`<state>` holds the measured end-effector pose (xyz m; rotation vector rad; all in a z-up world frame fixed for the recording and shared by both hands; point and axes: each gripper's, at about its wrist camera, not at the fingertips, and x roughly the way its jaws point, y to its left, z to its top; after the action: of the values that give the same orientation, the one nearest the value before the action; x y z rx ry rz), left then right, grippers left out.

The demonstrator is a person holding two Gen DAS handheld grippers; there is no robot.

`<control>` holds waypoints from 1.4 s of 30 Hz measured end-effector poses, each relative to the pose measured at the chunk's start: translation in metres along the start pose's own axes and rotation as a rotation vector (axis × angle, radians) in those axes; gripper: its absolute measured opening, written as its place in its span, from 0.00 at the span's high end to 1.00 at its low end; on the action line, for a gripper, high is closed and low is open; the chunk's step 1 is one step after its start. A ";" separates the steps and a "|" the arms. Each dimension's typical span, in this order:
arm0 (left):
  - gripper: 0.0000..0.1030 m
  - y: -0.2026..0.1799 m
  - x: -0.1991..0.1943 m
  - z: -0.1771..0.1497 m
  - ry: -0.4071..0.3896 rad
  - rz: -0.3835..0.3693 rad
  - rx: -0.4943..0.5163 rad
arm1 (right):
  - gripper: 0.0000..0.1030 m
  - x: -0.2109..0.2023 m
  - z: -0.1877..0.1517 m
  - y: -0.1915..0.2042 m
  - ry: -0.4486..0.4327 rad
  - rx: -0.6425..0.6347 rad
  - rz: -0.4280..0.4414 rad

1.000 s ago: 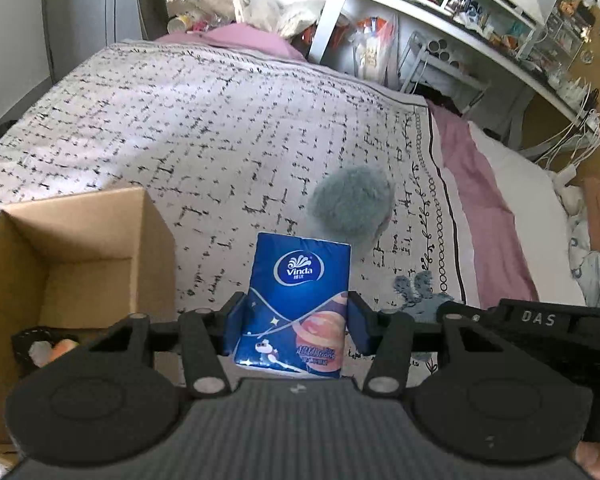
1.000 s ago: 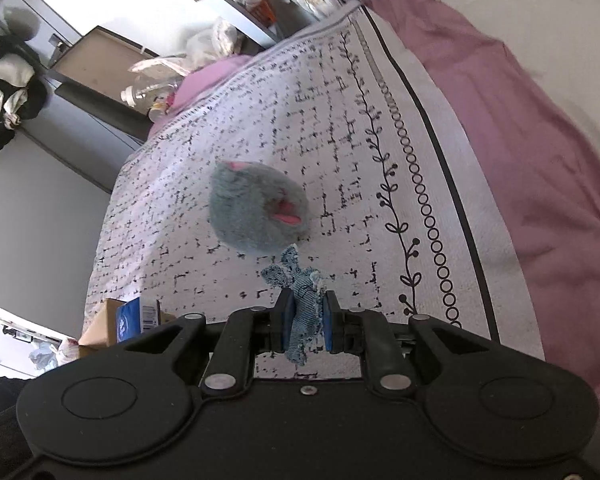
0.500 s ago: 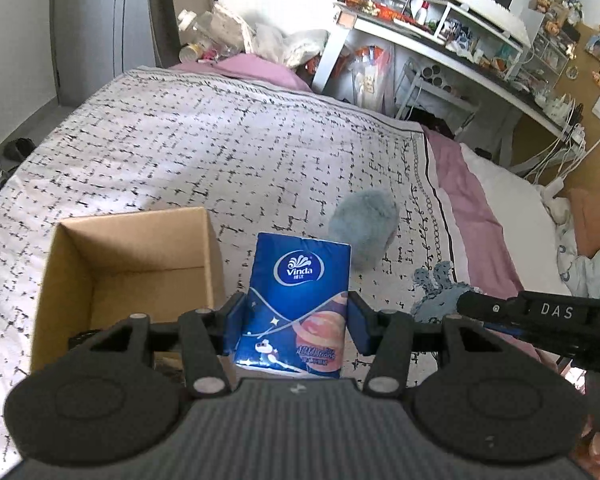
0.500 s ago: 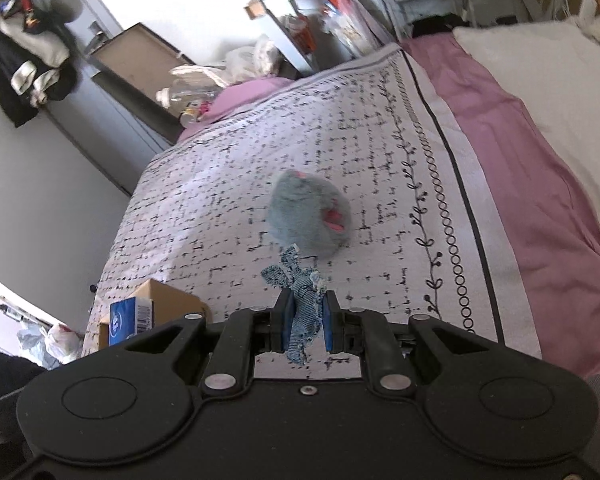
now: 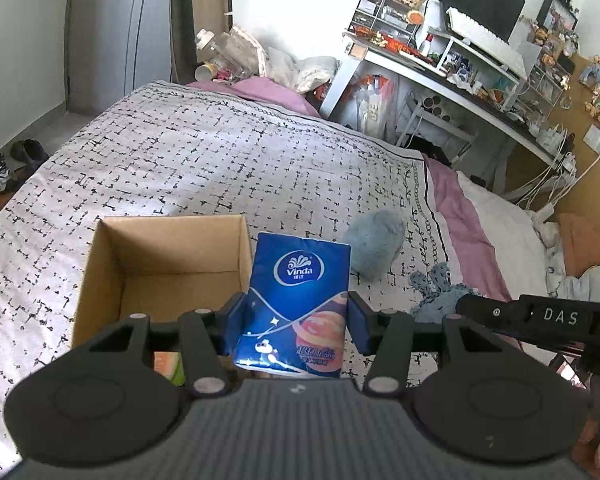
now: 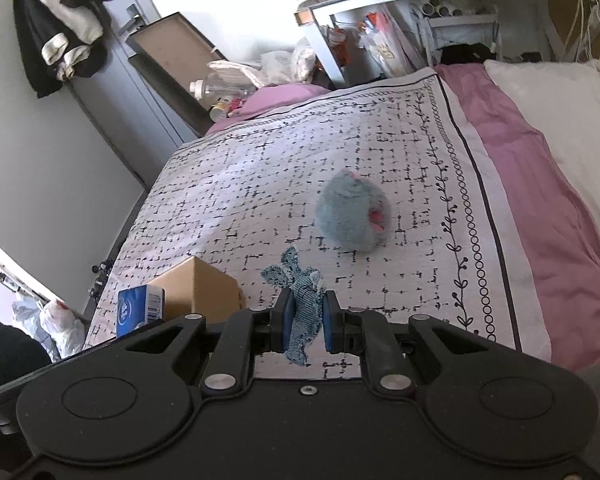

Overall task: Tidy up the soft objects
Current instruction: 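Carry the bunny plush and tissue packet over the cardboard box with both tools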

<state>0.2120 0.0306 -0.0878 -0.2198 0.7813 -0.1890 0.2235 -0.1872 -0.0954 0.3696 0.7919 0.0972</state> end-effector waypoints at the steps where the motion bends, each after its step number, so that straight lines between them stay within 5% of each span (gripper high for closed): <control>1: 0.50 0.002 -0.002 0.001 -0.005 -0.003 -0.003 | 0.85 0.000 0.000 0.003 -0.002 -0.005 0.001; 26: 0.50 0.078 -0.020 0.003 -0.067 0.020 -0.104 | 0.85 0.013 -0.018 0.101 0.000 -0.157 0.032; 42: 0.50 0.141 -0.019 0.009 -0.064 0.068 -0.219 | 0.85 0.045 -0.022 0.123 0.045 -0.180 0.045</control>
<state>0.2177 0.1717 -0.1064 -0.4039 0.7443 -0.0311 0.2453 -0.0562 -0.0959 0.2157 0.8129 0.2176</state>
